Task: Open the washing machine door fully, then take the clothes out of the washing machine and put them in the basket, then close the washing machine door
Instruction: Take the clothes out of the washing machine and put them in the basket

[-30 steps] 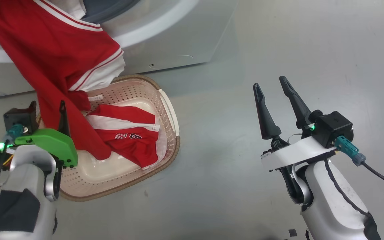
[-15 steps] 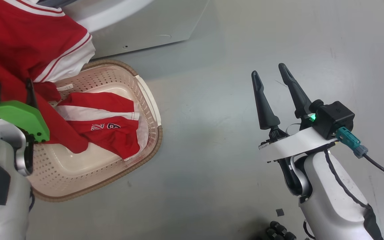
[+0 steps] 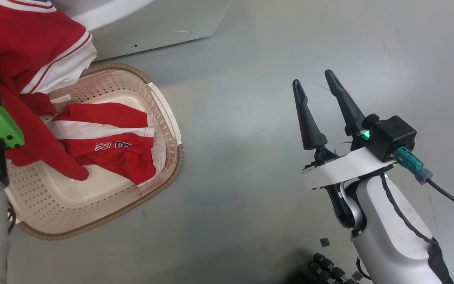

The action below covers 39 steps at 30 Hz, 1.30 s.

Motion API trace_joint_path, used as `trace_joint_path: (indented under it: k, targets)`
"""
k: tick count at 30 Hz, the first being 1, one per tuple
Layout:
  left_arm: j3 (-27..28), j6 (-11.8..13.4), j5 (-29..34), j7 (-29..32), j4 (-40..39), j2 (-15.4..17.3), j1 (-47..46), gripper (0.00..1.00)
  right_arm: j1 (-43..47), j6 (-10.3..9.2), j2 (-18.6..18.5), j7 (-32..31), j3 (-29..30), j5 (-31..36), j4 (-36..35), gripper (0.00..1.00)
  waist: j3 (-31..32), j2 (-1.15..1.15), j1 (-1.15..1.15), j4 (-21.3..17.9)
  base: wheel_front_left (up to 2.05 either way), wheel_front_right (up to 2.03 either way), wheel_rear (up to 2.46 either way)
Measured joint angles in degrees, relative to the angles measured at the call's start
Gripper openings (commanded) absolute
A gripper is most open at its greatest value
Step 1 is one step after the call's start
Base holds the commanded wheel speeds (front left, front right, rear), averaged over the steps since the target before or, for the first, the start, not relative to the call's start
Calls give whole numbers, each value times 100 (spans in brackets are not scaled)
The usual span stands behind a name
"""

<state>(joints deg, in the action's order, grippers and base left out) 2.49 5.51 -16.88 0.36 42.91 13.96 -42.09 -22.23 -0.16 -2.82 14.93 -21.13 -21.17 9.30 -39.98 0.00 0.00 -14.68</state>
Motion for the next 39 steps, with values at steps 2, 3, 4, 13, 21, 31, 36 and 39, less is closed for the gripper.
trace_joint_path:
  k: [2, 3, 4, 13, 21, 31, 36, 39]
  targets:
    - [-3, 1, -1, -24, 74, -2, -56, 100, -5, -1, 0, 0, -1, 0, 1, 100, -12, 0, 0, -6, 0, 0, 0]
    - [-3, 1, -1, -52, 104, -2, -80, 100, -8, -2, 0, 0, -1, 0, 2, 100, -18, 0, 0, -7, 0, 0, 0]
    - [-4, 2, -1, -69, 124, -2, -99, 100, -10, -2, 1, 0, -2, 0, 2, 100, -23, 0, 0, -7, 0, 0, 0]
    - [-53, 18, -1, -322, 330, -30, -259, 0, -87, -8, 0, 1, -11, 1, 4, 100, -31, 0, 0, 26, 0, 0, 0]
    - [-100, -29, -2, -811, 467, -272, -230, 0, -87, -52, 0, 0, 35, 20, 48, 100, 78, 0, 0, 134, 0, 0, 0]
    - [-277, -276, -2, -1415, 328, -619, 244, 0, -73, -45, -2, 1, 108, 147, 200, 100, 408, 0, 0, 341, 0, 0, 0]
    - [-404, -337, 26, -1480, 74, -824, 485, 0, -23, 3, -3, 0, 158, 287, 313, 100, 650, 0, 0, 459, 0, 0, 0]
    - [-450, -379, 52, -1480, -114, -921, 623, 0, 76, 8, -3, 1, 176, 319, 375, 100, 815, 0, 0, 532, 0, 0, 0]
